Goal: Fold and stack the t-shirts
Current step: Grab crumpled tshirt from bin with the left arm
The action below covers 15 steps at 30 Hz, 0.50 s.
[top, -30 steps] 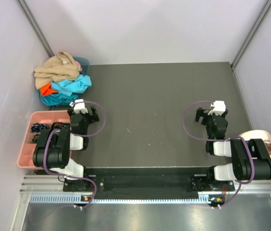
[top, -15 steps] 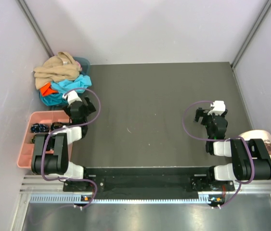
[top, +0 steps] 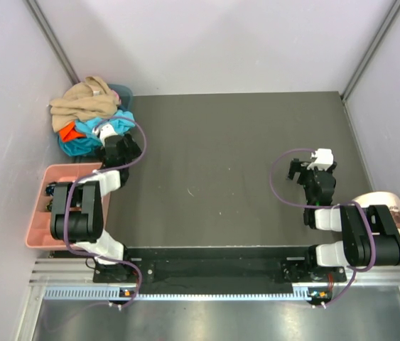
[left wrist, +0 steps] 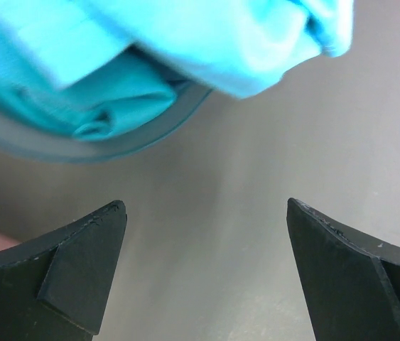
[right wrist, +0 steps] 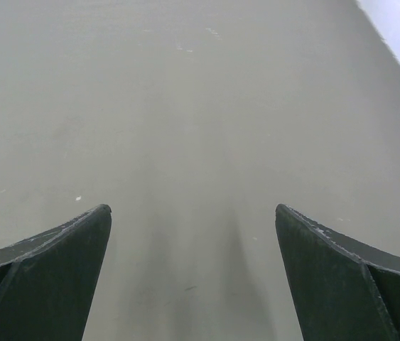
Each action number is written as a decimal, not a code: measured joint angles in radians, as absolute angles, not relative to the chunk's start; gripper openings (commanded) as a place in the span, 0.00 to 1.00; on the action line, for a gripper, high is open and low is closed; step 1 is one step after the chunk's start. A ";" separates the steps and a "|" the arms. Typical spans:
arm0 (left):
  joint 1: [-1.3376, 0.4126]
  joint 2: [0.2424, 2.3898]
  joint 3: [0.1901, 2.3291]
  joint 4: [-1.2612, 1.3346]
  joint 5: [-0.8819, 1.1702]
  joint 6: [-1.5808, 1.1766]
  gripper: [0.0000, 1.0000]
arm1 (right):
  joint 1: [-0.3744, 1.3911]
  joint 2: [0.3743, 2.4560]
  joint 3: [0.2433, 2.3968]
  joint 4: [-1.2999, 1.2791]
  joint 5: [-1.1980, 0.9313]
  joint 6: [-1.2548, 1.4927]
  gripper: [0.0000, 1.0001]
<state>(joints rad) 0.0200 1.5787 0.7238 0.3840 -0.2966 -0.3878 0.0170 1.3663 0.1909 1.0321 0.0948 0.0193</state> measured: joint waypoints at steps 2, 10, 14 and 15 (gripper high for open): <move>0.025 1.600 0.762 0.352 -0.257 -0.385 0.99 | 0.022 1.361 0.196 1.016 0.133 0.025 0.99; 0.024 1.615 0.919 0.260 -0.172 -0.385 0.99 | 0.102 1.282 0.464 0.618 0.326 0.052 0.99; 0.022 1.592 0.943 0.212 -0.194 -0.390 0.99 | 0.165 1.190 0.548 0.459 0.364 0.084 0.99; 0.021 1.581 0.947 0.198 -0.205 -0.390 0.99 | 0.178 1.182 0.587 0.409 0.386 0.094 0.99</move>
<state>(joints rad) 0.0208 1.5810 0.9466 0.1978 -0.2054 -0.3904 0.1780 1.1820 0.5865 0.4088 0.3862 0.0940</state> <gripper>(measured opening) 0.990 0.987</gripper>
